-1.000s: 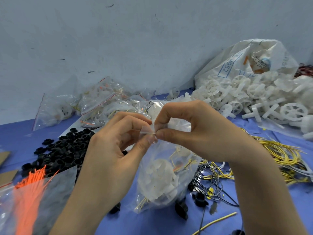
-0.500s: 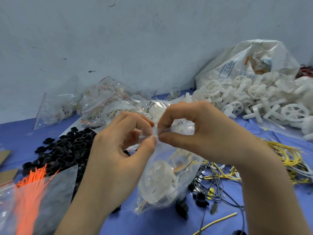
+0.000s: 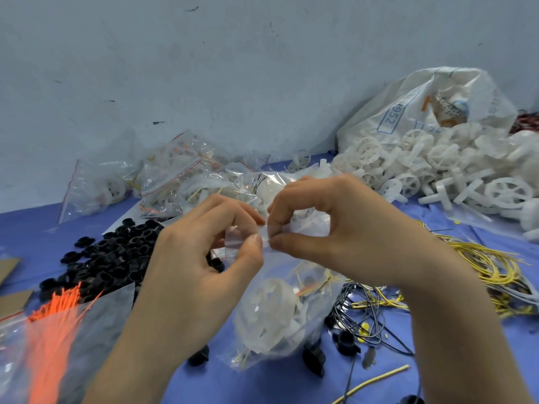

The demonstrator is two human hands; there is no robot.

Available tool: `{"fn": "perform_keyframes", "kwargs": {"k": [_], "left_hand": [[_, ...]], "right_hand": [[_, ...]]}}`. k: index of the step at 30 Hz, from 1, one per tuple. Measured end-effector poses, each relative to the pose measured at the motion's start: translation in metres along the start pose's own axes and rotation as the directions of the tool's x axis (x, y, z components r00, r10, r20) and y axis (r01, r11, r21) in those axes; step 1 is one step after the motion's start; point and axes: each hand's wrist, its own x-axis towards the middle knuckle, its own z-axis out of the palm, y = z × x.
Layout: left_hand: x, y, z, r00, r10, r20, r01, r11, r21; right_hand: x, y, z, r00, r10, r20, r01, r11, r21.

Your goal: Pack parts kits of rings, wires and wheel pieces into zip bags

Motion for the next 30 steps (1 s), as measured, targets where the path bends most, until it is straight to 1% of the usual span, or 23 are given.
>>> {"fn": "perform_keyframes", "kwargs": {"k": [4, 7, 11, 14, 17, 22, 26, 30], "left_hand": [[0.0004, 0.0008, 0.0008, 0.999, 0.017, 0.051, -0.018, 1.0, 0.015], [0.0007, -0.0001, -0.0006, 0.998, 0.05, 0.027, -0.052, 0.996, 0.066], [0.0006, 0.0003, -0.0016, 1.0, 0.025, 0.01, -0.025, 0.999, 0.046], [0.0009, 0.0017, -0.0003, 0.999, 0.021, 0.034, -0.023, 0.999, 0.036], [0.0016, 0.0026, -0.0002, 0.997, 0.055, 0.058, -0.06, 0.995, 0.083], [0.001, 0.0026, 0.0002, 0.997, 0.053, 0.057, -0.059, 0.992, 0.115], [0.0012, 0.0044, 0.0022, 0.994, 0.086, 0.063, -0.095, 0.983, 0.155], [0.0009, 0.0065, 0.0017, 0.995, 0.088, 0.055, -0.095, 0.987, 0.133]], "right_hand": [[0.0, -0.0018, 0.0014, 1.0, -0.006, -0.007, 0.007, 1.0, 0.021], [-0.0006, -0.0005, 0.0009, 1.0, 0.03, 0.008, -0.03, 0.999, 0.037], [-0.004, 0.0026, -0.0056, 0.999, 0.054, 0.004, -0.054, 0.997, 0.051], [-0.0039, 0.0014, -0.0053, 0.999, 0.04, 0.001, -0.04, 0.999, 0.035], [-0.0017, -0.0005, -0.0013, 0.999, 0.036, 0.001, -0.036, 0.999, 0.029], [-0.0009, -0.0006, 0.0, 0.998, 0.063, 0.022, -0.064, 0.998, 0.026], [-0.0014, -0.0015, -0.001, 0.998, 0.054, 0.035, -0.054, 0.999, -0.002], [-0.0023, -0.0027, -0.0022, 0.999, 0.027, 0.044, -0.025, 0.999, -0.026]]}}
